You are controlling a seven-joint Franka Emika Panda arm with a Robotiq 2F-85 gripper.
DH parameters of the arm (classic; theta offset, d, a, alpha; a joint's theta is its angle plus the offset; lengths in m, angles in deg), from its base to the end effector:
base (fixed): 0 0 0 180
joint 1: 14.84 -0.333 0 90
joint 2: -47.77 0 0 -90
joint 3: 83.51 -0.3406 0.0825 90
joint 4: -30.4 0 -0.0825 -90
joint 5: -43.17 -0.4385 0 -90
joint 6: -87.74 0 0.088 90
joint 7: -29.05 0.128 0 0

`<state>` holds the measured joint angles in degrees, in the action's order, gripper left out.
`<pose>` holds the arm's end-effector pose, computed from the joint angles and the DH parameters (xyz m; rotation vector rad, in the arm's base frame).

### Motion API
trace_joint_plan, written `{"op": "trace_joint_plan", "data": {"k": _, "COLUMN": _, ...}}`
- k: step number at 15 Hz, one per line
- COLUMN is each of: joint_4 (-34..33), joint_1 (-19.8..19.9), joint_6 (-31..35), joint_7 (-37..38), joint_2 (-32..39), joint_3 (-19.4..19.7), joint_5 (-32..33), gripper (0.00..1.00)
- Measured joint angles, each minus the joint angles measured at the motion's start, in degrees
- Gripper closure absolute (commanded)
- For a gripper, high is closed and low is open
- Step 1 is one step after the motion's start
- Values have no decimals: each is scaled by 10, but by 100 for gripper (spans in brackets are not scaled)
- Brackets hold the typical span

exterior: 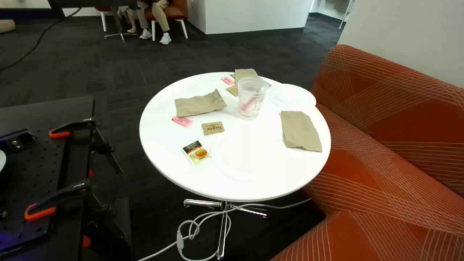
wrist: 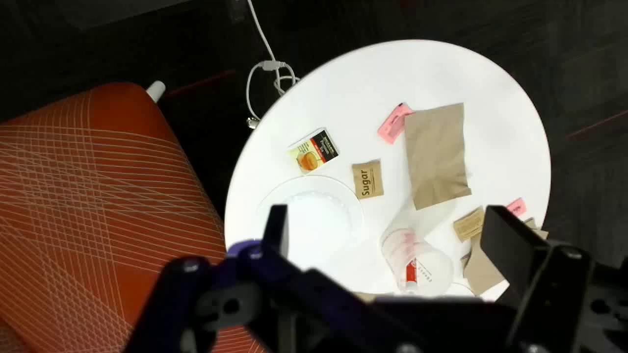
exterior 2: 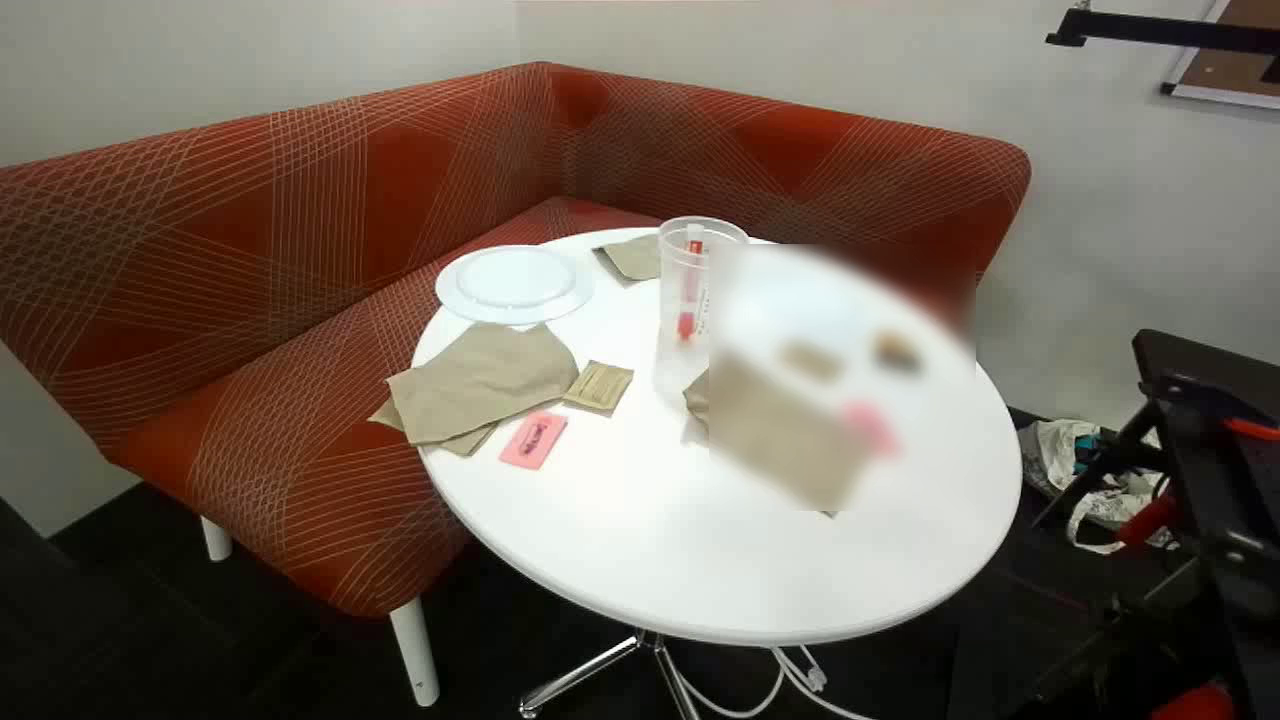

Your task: Take the marker out of the cup and put it on the table

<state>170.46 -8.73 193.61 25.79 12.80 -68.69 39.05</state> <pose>0.3837 -0.1443 0.4912 -2.8987 0.4128 -0.0543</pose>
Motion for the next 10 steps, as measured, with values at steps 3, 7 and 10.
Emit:
{"op": "trace_joint_plan", "data": {"k": 3, "joint_4": 0, "joint_1": 0, "joint_6": 0, "joint_7": 0, "joint_2": 0, "joint_3": 0, "joint_5": 0, "gripper": 0}}
{"op": "trace_joint_plan", "data": {"k": 7, "joint_4": 0, "joint_1": 1, "joint_6": 0, "joint_7": 0, "joint_2": 0, "joint_3": -1, "joint_5": 0, "gripper": 0}}
{"op": "trace_joint_plan", "data": {"k": 10, "joint_4": -3, "joint_1": 1, "joint_6": 4, "joint_7": 6, "joint_2": 8, "joint_3": -13, "joint_5": 0, "gripper": 0}}
